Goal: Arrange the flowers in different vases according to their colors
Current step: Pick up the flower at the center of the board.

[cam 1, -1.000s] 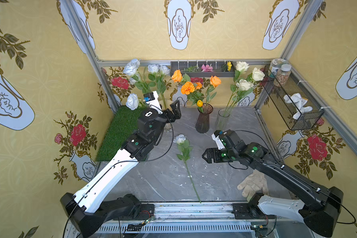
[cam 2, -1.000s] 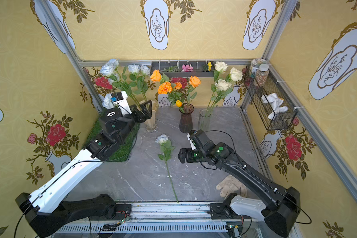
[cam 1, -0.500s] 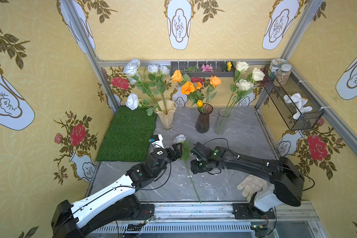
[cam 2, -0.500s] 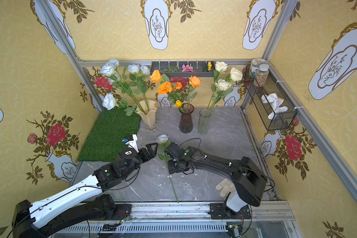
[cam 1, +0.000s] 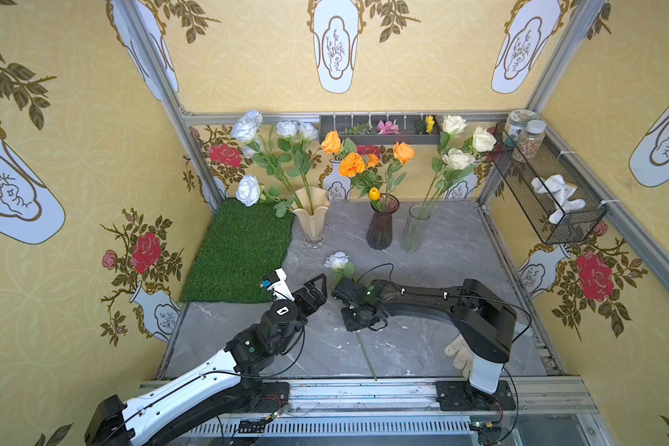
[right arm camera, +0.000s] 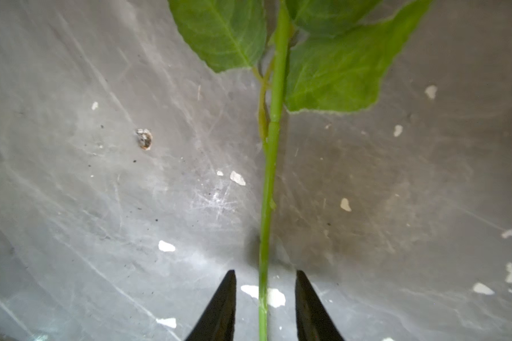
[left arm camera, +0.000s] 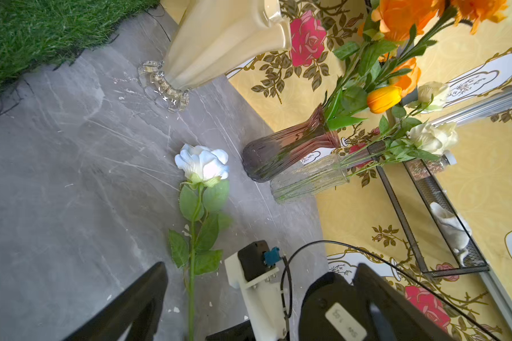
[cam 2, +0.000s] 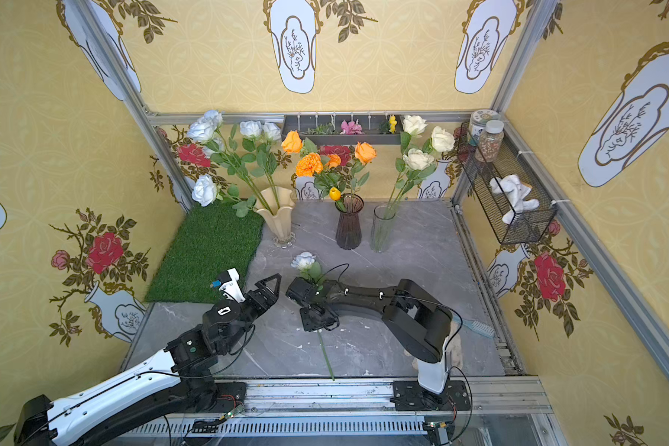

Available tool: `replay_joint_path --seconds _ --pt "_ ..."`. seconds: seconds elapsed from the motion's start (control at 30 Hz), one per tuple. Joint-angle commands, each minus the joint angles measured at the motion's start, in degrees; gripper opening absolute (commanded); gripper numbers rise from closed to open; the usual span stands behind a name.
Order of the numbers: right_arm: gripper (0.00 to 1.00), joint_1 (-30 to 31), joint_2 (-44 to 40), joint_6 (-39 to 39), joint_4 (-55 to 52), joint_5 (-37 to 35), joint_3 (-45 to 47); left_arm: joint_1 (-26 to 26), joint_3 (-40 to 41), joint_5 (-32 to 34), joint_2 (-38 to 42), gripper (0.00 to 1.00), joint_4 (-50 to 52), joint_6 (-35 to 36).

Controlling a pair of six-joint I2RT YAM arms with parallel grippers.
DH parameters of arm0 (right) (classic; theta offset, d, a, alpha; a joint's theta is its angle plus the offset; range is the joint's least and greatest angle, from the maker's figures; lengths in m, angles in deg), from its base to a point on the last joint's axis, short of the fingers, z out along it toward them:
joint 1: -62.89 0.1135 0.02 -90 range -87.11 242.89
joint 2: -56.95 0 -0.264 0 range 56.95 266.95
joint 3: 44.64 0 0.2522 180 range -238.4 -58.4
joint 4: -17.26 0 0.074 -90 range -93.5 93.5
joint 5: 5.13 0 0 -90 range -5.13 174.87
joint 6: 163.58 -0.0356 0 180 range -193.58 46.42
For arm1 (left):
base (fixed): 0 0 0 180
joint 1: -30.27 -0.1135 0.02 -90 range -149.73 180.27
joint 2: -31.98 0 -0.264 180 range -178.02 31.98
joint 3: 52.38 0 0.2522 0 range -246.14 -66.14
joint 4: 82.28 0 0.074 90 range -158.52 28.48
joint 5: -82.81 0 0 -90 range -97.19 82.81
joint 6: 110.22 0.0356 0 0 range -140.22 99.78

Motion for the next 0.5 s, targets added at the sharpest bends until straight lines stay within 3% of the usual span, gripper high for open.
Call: replay_joint_path --seconds 0.0,0.1,0.3,0.47 --pt "0.32 0.42 1.46 0.15 -1.95 -2.49 -0.99 -0.10 0.92 1.53 1.05 1.00 -2.99 -0.51" --pt "0.28 0.87 2.70 0.01 -2.32 -2.68 -0.99 -0.08 0.89 1.35 1.01 1.00 -3.00 -0.51" --pt "0.02 2.78 4.69 1.87 -5.41 -3.89 -1.64 -0.23 0.35 0.95 0.27 1.00 -2.59 -0.42" --pt "0.00 3.39 0.98 5.09 -7.69 -6.25 -1.28 -0.20 -0.56 -0.25 -1.01 1.00 -1.89 -0.24"
